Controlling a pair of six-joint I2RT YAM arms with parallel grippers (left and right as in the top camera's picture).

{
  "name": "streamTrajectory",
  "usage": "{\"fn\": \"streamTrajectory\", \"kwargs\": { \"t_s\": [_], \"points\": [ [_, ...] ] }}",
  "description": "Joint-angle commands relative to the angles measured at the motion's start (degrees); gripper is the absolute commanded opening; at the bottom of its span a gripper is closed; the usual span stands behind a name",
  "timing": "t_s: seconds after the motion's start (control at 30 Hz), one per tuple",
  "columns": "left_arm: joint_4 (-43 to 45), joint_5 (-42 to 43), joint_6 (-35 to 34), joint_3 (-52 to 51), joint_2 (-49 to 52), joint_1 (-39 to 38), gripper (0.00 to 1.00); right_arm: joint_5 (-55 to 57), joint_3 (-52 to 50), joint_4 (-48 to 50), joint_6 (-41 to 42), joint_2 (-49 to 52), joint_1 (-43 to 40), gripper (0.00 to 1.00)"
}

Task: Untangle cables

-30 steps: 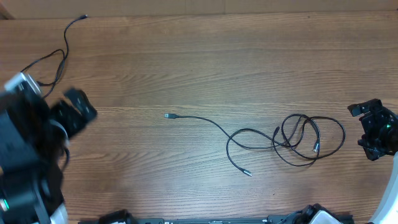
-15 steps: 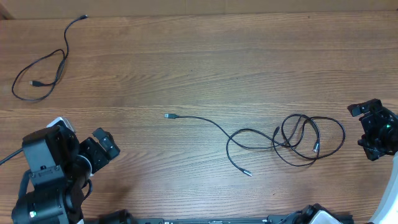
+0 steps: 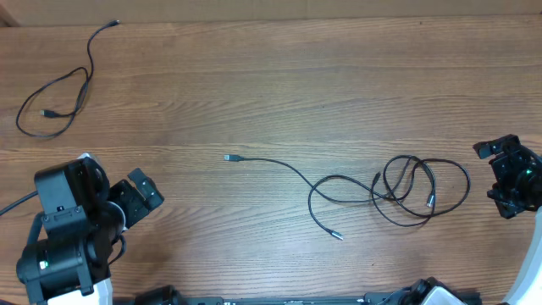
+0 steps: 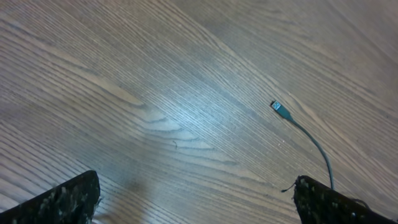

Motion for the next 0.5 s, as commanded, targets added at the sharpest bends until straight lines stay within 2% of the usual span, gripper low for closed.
{"fn": "streamTrajectory", "kwargs": {
  "t_s": [0.0,0.23,0.47],
  "points": [
    [0.07,0.79,0.24,-0.26,1.16,-0.11,1.00,-0.37,0.87,0.28,-0.63,-0.83,0.00,1.00],
    [-2.78,2.34,1.20,-0.26,2.16,-0.11,0.99,-0.37,0.87,0.26,-0.63,-0.83,0.00,1.00],
    [-3.13,6.91,4.55,-0.26,-3.30,-0.11,0.99,-0.37,0.87,0.28,-0.63,-0.83,0.00,1.00]
  ]
}}
